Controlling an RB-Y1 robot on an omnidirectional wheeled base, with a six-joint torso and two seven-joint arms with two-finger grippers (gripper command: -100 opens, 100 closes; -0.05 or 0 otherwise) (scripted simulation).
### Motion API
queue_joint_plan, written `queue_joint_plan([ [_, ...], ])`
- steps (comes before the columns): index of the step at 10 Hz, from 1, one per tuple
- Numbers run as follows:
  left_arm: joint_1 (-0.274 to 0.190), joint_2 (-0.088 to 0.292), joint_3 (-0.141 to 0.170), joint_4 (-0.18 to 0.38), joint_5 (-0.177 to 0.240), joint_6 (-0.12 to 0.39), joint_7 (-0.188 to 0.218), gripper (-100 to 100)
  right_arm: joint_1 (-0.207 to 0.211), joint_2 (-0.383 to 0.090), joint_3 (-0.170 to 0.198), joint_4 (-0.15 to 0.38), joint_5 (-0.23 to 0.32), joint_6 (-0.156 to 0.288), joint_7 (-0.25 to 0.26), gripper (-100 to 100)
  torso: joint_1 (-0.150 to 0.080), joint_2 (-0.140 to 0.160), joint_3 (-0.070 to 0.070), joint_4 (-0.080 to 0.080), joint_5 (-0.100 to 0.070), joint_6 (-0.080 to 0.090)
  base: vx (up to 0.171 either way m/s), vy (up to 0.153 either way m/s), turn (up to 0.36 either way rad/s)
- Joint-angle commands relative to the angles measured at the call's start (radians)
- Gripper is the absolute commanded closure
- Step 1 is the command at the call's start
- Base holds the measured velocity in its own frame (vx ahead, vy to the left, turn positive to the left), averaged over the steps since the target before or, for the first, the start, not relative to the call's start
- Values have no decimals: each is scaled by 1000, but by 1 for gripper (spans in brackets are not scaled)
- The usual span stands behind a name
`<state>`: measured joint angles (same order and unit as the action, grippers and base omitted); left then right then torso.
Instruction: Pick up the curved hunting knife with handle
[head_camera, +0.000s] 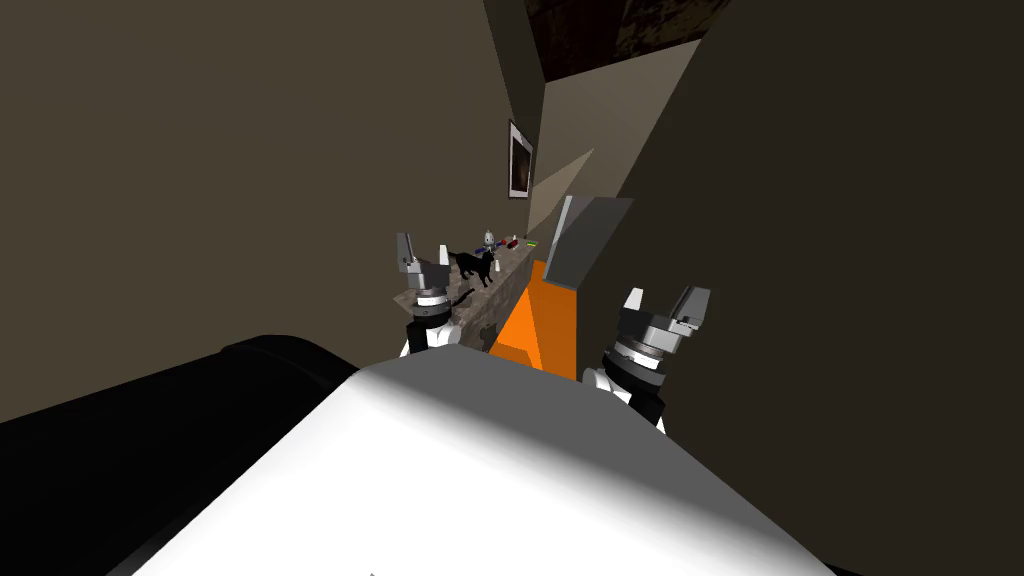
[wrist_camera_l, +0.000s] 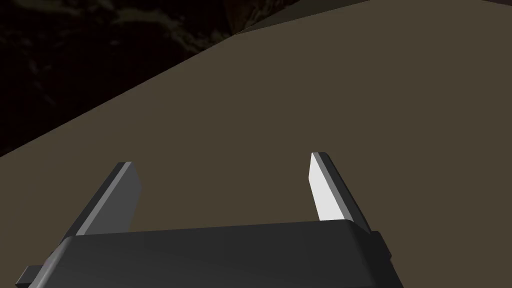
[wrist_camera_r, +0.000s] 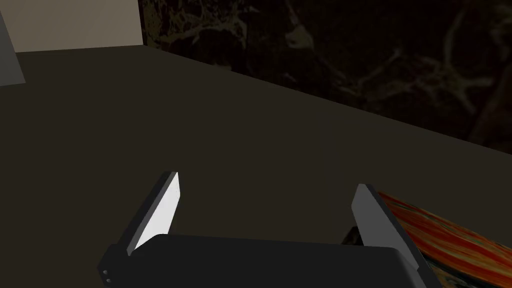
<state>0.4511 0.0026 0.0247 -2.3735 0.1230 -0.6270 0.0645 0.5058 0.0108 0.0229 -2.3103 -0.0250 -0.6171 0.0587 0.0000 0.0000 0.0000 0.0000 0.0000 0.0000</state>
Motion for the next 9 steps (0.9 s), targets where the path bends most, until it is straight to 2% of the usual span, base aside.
queue_joint_plan([
  [1, 0, 35, 9, 5, 17, 34, 13, -100, 0, 0, 0, 0, 0, 0, 0, 0, 0, 0, 0, 0, 0, 0, 31, -10, 22],
  [5, 1, 113, 40, 25, 75, 145, 62, -100, 0, 0, 0, 0, 0, 0, 0, 0, -1, -5, -3, -1, 0, 0, 69, -18, 29],
  [6, 1, 113, 40, 25, 75, 155, 62, -100, 0, 0, 0, 0, 0, 0, 0, 0, -1, -6, -3, -1, 0, 0, 65, -11, 14],
  [7, 2, 135, 51, 32, 95, 197, 79, -100, 0, 0, 0, 0, 0, 0, 0, 0, 0, -5, -3, -1, 0, 0, 53, -14, 24],
  [8, 2, 135, 51, 32, 95, 198, 79, -100, 0, 0, 0, 0, 0, 0, 0, 0, -1, -4, -2, -1, 0, 0, 40, -14, 15],
  [9, 3, 157, 63, 40, 117, 238, 97, -100, 0, 0, 0, 0, 0, 0, 0, 0, -1, -3, -2, -1, 0, 0, 52, -11, 24],
])
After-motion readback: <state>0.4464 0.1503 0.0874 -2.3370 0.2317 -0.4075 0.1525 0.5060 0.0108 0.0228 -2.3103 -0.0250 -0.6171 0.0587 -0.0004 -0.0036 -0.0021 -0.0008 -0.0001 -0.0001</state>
